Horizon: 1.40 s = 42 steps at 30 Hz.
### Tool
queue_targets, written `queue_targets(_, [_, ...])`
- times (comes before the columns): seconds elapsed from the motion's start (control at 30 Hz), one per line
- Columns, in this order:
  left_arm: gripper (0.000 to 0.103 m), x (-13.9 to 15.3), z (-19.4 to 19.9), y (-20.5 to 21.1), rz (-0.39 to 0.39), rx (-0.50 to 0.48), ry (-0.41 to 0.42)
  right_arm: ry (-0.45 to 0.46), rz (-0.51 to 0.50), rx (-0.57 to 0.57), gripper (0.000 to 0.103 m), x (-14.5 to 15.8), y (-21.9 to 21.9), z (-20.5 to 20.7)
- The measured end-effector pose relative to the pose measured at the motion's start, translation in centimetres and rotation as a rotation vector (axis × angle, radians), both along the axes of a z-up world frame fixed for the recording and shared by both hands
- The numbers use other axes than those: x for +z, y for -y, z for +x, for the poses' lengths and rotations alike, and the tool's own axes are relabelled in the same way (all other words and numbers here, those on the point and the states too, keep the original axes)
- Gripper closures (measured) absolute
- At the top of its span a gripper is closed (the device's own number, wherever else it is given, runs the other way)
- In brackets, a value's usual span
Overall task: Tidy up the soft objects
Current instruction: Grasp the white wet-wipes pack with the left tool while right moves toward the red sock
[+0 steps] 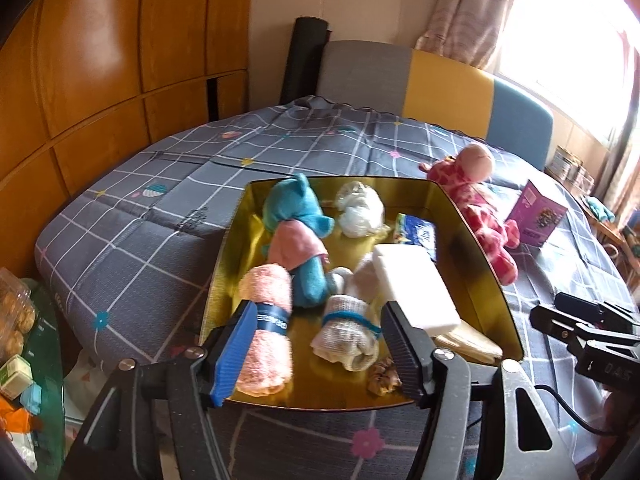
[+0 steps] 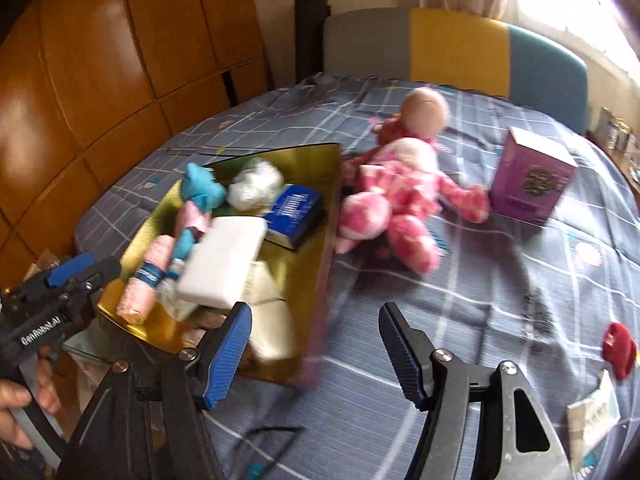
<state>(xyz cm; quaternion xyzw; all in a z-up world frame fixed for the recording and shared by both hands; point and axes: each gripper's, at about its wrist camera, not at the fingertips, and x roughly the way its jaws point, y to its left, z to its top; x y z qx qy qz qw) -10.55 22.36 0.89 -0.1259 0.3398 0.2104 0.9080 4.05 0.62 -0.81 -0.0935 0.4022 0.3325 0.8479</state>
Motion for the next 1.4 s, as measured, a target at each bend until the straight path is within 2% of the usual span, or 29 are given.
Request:
queue_targets(0.33, [0.029,1.2,2.7,4.4,0.051,-0.145,-0.004,0.004,-0.051,-0.215,0.036,-0.6,11.0,1.1])
queue_targets(0.7, [0.027,2.4,9.4,11.7,0.048,-0.429,-0.017,0.012,-0.16,-0.533,0.036,0.3,23.7,0.4])
queue_targets(0.87, [0.027,2.4,13.3,18.1,0.047,-0.634,-0.031,0.076,-0.16,-0.681,0.036,2.2,28.1,-0.9])
queue_targets(1.03, [0.027,0.7,16.9,25.5,0.044,-0.819,-0.1,0.153,-0.13,-0.832,0.036,3.4,31.6,-1.3])
queue_targets(1.1, [0.026,0.0,17.7,29.3,0.06,-0.929,-0.117,0.147,-0.114,-0.861,0.036,3.2,32.7,-1.2])
queue_targets(1.13, [0.02,-0.4,17.7,30.9,0.074,-0.97,-0.117,0.139,-0.106,-0.868,0.036,3.0,33.1,-1.2])
queue_targets(1.2, [0.014,-1.1,18.1,33.9,0.092,-1.051,-0.135,0.131,-0.1,-0.881,0.036,2.8,33.7,-1.4])
queue_targets(1.33, [0.013,-2.7,18.6,39.2,0.103,-1.187,-0.167,0.123,-0.078,-0.9,0.036,2.5,34.7,-1.8])
queue_targets(1.4, [0.013,-3.8,18.9,41.6,0.138,-1.227,-0.185,0.119,-0.075,-0.907,0.036,2.5,35.2,-1.9])
